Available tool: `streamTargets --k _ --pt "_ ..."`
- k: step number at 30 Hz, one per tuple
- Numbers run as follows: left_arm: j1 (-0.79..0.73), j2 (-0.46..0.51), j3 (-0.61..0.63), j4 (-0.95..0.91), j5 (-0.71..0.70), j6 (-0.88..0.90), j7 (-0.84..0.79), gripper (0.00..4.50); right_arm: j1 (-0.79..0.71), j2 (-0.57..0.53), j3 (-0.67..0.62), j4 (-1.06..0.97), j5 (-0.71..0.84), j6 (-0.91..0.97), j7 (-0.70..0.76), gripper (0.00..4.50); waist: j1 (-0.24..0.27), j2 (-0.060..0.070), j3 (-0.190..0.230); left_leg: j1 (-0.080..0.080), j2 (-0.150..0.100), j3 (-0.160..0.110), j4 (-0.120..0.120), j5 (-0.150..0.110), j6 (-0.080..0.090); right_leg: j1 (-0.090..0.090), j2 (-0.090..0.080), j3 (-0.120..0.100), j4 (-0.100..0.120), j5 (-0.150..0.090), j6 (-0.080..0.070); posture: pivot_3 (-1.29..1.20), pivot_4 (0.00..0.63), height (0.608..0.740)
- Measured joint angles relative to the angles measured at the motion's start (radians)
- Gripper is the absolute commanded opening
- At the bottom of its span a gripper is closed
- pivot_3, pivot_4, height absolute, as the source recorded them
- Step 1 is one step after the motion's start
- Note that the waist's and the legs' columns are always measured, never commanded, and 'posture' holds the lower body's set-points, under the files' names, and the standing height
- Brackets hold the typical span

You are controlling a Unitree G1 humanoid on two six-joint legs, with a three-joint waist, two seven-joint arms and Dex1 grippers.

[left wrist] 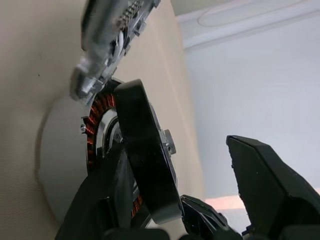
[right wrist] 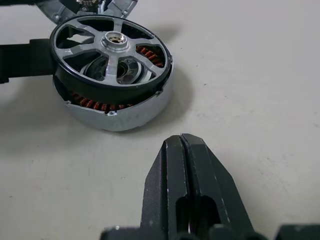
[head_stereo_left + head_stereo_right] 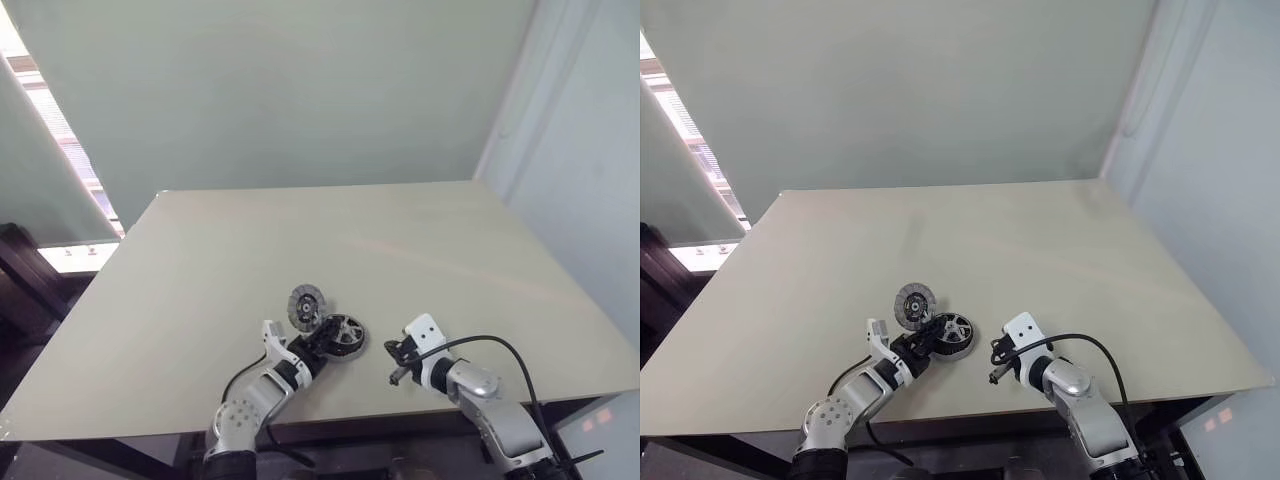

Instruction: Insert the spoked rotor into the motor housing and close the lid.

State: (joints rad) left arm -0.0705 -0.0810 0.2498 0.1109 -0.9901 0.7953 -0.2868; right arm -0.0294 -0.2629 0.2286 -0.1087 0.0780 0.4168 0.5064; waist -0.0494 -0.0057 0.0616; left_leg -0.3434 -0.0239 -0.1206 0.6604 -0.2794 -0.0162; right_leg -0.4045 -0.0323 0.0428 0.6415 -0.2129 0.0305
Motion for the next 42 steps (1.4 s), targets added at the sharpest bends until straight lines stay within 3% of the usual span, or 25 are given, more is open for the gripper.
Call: streamTargets --k 11,23,38,42 --pt "0.005 0.067 -0.001 -0.239 -0.012 0.154 0.222 3.04 -0.024 0.002 0.009 0.028 -0.001 -0.004 0.019 0.00 0.000 0.000 0.000 -0.001 0.000 0.000 -0.003 -0.001 0.001 -0.002 0.000 0.000 0.000 0.000 0.000 0.00 0.000 0.740" --pt "0.103 0.184 0.005 -0.407 -0.066 0.253 0.264 3.04 -0.065 0.004 0.027 0.083 -0.002 -0.030 0.039 0.00 0.000 0.000 0.000 -0.001 0.000 0.000 -0.003 -0.001 0.001 -0.002 0.000 0.000 0.000 0.000 0.000 0.00 0.000 0.740" --pt "0.195 0.374 -0.152 -0.471 0.123 0.075 -0.022 3.04 -0.072 0.009 0.035 0.096 -0.002 -0.038 0.042 0.00 0.000 0.001 0.000 0.000 0.000 0.000 -0.003 -0.001 0.001 -0.002 0.000 0.001 0.000 0.000 0.000 0.00 0.000 0.740" --pt "0.165 0.363 -0.192 -0.451 0.192 0.005 -0.065 2.16 -0.067 0.009 0.035 0.096 -0.002 -0.038 0.041 0.00 0.001 0.002 0.000 -0.001 0.000 0.000 -0.003 -0.001 0.001 -0.002 0.000 0.001 0.000 0.000 0.000 0.00 0.000 0.740"
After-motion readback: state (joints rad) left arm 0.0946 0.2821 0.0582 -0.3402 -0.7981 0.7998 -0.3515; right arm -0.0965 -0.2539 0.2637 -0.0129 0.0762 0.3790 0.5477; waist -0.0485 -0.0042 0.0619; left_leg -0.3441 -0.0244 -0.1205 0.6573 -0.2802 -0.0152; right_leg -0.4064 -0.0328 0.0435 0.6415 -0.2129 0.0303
